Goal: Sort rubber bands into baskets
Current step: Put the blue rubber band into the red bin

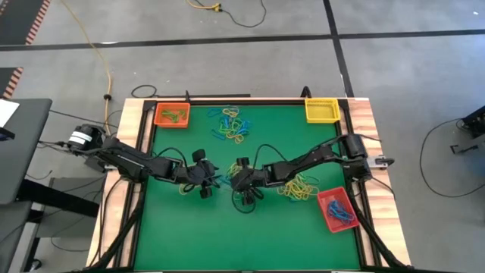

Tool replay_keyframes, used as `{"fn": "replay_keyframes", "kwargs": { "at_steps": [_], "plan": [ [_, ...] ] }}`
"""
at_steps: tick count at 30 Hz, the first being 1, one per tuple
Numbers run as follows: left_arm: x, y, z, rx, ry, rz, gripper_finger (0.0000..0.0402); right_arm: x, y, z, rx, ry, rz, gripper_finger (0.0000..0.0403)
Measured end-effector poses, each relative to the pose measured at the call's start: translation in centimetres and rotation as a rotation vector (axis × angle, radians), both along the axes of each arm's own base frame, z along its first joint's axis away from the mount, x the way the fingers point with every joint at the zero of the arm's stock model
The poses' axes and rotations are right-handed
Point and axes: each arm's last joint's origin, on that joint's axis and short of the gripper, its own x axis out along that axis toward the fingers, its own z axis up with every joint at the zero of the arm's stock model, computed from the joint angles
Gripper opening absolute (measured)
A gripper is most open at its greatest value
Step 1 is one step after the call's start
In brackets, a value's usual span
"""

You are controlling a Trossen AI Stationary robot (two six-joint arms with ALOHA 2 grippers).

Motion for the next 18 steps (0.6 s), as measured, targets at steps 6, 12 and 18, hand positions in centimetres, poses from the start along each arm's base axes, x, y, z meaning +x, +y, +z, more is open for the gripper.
{"fn": "replay_keyframes", "kwargs": {
  "at_steps": [6,12,18],
  "plan": [
    [0.0,0.0,0.0,0.0,0.001,0.001,0.0128,-1.6,1.2,3.1,-0.045,0.014,-0.005,0.0013],
    [0.0,0.0,0.0,-0.001,0.004,-0.001,0.0128,-4.5,2.9,6.2,-0.073,0.094,-0.006,0.0012],
    [0.0,0.0,0.0,-0.003,0.004,-0.002,0.0128,-8.5,4.6,9.1,-0.056,0.184,-0.051,0.0012]
  ]
}}
